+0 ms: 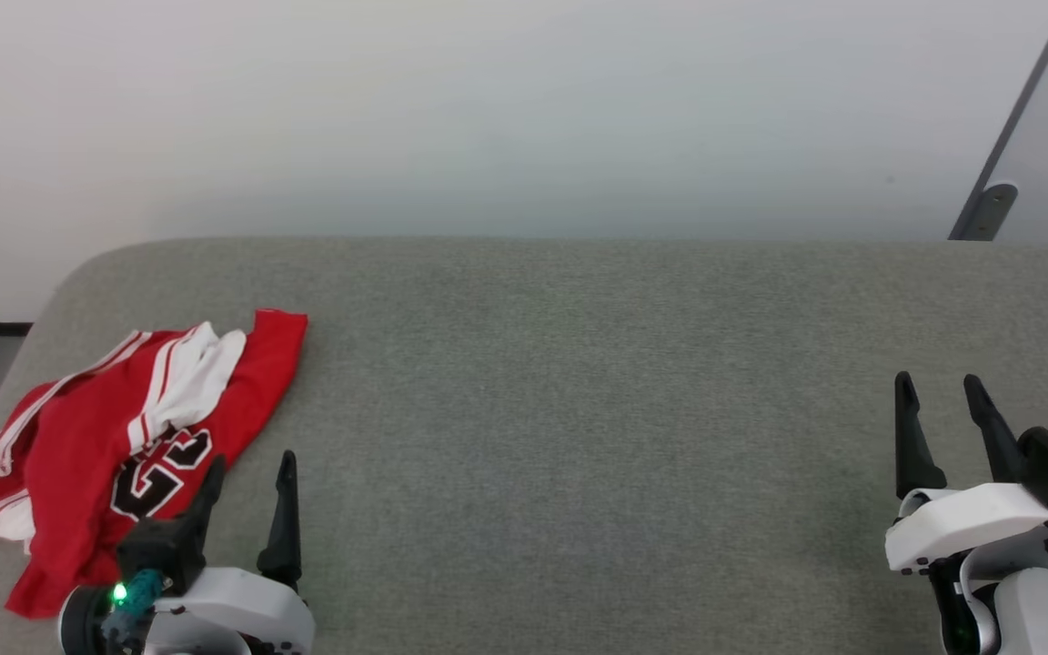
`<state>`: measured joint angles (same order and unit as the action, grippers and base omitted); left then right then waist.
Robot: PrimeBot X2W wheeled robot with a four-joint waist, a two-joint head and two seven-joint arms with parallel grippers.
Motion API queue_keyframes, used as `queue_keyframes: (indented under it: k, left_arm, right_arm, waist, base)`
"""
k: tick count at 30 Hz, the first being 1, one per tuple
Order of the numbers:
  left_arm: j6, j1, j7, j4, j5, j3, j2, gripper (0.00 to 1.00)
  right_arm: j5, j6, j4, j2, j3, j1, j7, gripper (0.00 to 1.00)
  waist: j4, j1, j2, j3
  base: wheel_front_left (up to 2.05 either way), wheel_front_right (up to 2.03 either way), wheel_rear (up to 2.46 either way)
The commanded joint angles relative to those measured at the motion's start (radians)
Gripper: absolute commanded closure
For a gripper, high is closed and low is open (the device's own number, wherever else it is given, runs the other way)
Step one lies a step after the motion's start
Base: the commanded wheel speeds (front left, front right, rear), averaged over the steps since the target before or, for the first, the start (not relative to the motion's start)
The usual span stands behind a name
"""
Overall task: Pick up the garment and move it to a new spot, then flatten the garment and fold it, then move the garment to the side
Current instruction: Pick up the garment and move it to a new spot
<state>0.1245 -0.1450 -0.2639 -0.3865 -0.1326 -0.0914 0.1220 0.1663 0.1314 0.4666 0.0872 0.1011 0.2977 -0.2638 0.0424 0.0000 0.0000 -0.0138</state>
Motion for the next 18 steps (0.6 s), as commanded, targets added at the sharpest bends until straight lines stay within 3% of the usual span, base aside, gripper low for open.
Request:
queue_keyframes:
  k: [1,7,18]
  left_arm:
    - [0.004,-0.011,-0.001,-0.004,-0.01,-0.003,-0.004,0.0]
    - [0.004,0.003,-0.001,-0.011,0.005,-0.001,-0.01,0.0]
    - [-0.023,0.034,-0.001,0.013,-0.003,-0.033,-0.047,0.0]
  right_arm:
    - [0.011,-0.001,-0.005,-0.007,-0.005,-0.009,-0.001,0.0]
    - [0.035,-0.001,-0.017,-0.013,-0.023,-0.029,-0.001,0.0]
    - [0.052,-0.001,-0.036,-0.022,-0.062,-0.043,-0.001,0.0]
  waist:
    - [0.01,0.0,0.0,0.0]
    - [0.088,0.0,0.0,0.001]
    - [0.365,0.0,0.0,0.01]
  base:
    - [0.0,0.0,0.0]
    - [0.0,0.0,0.0]
    - [0.0,0.0,0.0]
